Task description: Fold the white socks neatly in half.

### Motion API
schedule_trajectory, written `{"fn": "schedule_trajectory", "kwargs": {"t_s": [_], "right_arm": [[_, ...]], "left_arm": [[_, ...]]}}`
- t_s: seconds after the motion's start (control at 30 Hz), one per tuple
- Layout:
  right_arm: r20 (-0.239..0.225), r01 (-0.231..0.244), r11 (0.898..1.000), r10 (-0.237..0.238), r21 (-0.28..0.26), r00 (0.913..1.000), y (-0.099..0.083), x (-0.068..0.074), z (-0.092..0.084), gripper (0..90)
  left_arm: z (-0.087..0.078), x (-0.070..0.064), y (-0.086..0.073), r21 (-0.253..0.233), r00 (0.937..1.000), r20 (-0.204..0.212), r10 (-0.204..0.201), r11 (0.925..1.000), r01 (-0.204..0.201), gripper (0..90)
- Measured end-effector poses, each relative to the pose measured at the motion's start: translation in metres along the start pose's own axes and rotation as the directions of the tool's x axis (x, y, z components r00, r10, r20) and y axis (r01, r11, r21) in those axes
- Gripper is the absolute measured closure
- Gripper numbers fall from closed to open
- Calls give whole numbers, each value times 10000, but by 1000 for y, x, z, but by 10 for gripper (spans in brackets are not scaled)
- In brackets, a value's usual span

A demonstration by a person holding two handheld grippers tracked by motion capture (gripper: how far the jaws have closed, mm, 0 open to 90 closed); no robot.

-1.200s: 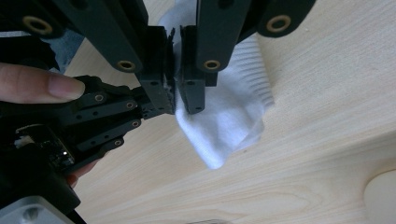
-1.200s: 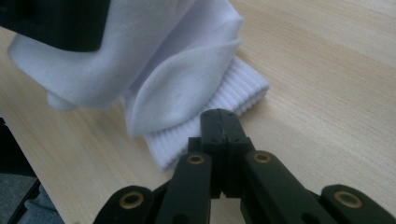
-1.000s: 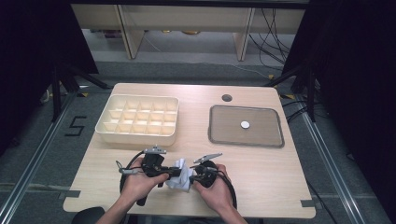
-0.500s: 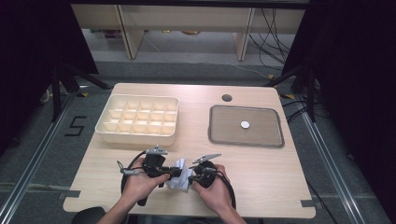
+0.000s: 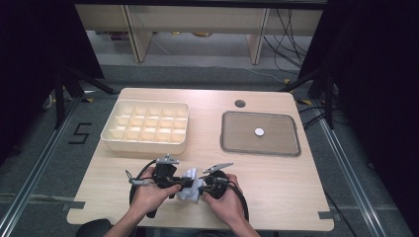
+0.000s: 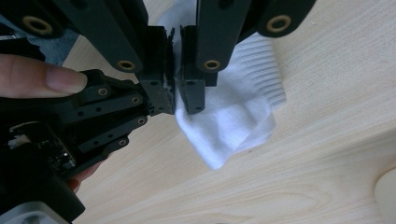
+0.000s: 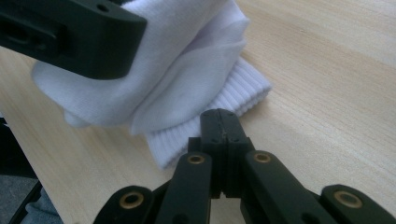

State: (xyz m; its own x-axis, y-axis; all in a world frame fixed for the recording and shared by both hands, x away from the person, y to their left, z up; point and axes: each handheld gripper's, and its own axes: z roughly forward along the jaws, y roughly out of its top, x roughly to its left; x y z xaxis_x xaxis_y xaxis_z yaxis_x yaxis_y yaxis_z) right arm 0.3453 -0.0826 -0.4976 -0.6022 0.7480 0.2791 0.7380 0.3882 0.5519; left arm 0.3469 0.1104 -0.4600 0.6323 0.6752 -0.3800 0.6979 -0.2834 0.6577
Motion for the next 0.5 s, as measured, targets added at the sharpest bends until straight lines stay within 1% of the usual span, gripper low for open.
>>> {"fn": "schedule_trajectory", "kwargs": {"t_s": [0.13,0.17,0.23,0.27,0.3,0.33,0.37,0.4,0.5], "right_arm": [[6,78,10000,-78,-6,10000,0,0,1,900],[-6,-21,10000,21,48,10000,0,1,0,900],[-1,78,10000,-78,-15,10000,0,0,1,900],[6,76,10000,-76,-11,10000,0,0,1,900],[0,70,10000,-70,-6,10000,0,1,1,900],[-1,66,10000,-66,-1,10000,0,1,1,900],[6,11,10000,-11,33,10000,0,1,0,900],[9,0,10000,0,41,10000,0,1,0,900],[-7,-4,10000,4,26,10000,0,1,1,900]], "left_arm": [[0,0,0,16,10000,-19,37,10000,-36,842],[1,0,0,10,10000,-24,48,10000,-48,842],[1,0,0,23,10000,20,46,10000,-46,842],[2,-2,-1,-30,10000,-41,-18,10000,18,842],[2,-2,-1,-47,10000,-73,7,10000,-8,842],[1,-2,-1,29,9999,-148,15,10000,-14,842],[1,-2,-1,30,9999,-144,18,10000,-17,842],[2,-2,-1,-56,10000,-51,13,10000,-14,842],[3,-2,-2,30,10000,-8,-6,10000,6,842]]}}
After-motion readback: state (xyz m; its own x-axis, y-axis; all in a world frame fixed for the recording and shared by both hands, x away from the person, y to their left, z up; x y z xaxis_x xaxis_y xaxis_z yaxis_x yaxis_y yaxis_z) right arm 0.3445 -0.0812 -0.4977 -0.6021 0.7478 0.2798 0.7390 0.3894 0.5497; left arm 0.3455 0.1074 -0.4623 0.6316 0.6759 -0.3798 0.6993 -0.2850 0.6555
